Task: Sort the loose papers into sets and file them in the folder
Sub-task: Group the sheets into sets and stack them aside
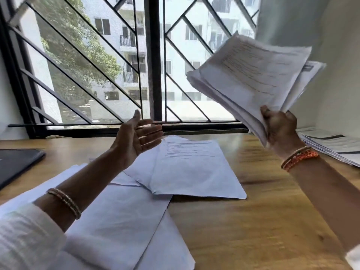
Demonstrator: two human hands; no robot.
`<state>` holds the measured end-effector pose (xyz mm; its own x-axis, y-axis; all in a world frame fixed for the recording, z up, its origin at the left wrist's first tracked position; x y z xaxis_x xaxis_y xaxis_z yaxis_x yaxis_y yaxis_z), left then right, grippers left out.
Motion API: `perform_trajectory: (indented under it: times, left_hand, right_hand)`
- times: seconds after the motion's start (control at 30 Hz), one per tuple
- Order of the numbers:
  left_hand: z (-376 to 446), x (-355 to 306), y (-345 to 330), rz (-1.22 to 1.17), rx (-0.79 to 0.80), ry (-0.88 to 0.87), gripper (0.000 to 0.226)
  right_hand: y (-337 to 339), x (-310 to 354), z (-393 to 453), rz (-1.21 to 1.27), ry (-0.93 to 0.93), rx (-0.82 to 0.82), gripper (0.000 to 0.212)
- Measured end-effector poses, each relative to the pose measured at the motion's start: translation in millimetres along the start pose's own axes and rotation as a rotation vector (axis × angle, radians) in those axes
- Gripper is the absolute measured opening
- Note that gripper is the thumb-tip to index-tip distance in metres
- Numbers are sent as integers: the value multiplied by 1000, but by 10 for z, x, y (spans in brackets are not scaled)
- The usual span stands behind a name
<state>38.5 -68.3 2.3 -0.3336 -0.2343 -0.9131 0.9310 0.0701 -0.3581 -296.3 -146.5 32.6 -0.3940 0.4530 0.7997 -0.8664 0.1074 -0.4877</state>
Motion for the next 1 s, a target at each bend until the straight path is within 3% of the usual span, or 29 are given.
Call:
perform_trajectory:
  times: [0.27,0.43,0.53,0.63,0.73,0.77,0.87,1.0]
  left_hand:
    - [-3,-39,-196,3,176,67,61]
    - [31,-244,-523,286,274,-46,29]
    - [132,-294,-651,343,198,-145,18]
    - [276,-422,-631,364,77,-279,21]
    - [369,-558,-676,398,52,-331,26]
    - [388,-579,-687,383,53,-336,27]
    - [444,-524,-677,342,40,-299,19]
    - [547,-392,-592,324,27,-232,14]
  right_hand:
    - [-69,-37,-26,-81,37,4,23]
    - [-333,14,-135,-188,155,93,25]
    - [-415,34,-220,-252,213,87,25]
    - [-402,237,-125,-266,372,-24,13]
    - [-359,441,229,-352,477,-125,44]
    - [-350,493,353,-369,484,-128,45]
    - [-329,652,548,-357,474,-167,21]
    - [-169,578,804,-238,416,-195,26]
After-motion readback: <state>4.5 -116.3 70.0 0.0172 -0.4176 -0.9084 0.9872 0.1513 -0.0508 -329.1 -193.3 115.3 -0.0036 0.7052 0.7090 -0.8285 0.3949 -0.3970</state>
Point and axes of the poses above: each hand's wrist, its own z-axis towards the middle knuckle, its own y-axis out of the back of the hand, x = y × z, the point moved 6 cm from there along z, towards the middle knuckle, and after that the axes turned 3 degrees about x, right-handed, at the moved point
